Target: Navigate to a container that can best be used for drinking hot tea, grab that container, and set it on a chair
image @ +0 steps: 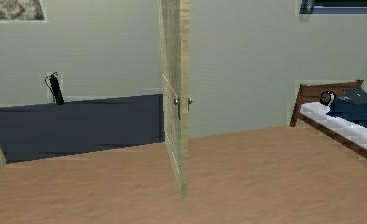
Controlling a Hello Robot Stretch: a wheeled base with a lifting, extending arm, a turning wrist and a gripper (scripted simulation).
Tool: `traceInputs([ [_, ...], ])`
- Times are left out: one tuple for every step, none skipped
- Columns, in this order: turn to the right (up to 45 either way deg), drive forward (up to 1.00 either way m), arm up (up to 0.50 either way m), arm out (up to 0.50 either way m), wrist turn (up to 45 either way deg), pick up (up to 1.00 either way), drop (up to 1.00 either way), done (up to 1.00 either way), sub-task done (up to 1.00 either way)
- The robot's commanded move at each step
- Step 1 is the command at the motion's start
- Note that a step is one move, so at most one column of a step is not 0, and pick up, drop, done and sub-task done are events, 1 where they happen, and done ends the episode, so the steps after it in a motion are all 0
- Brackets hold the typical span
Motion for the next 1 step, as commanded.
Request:
traceInputs([
  [0.0,0.0,0.0,0.0,0.0,0.0,0.0,1.0,0.0],
])
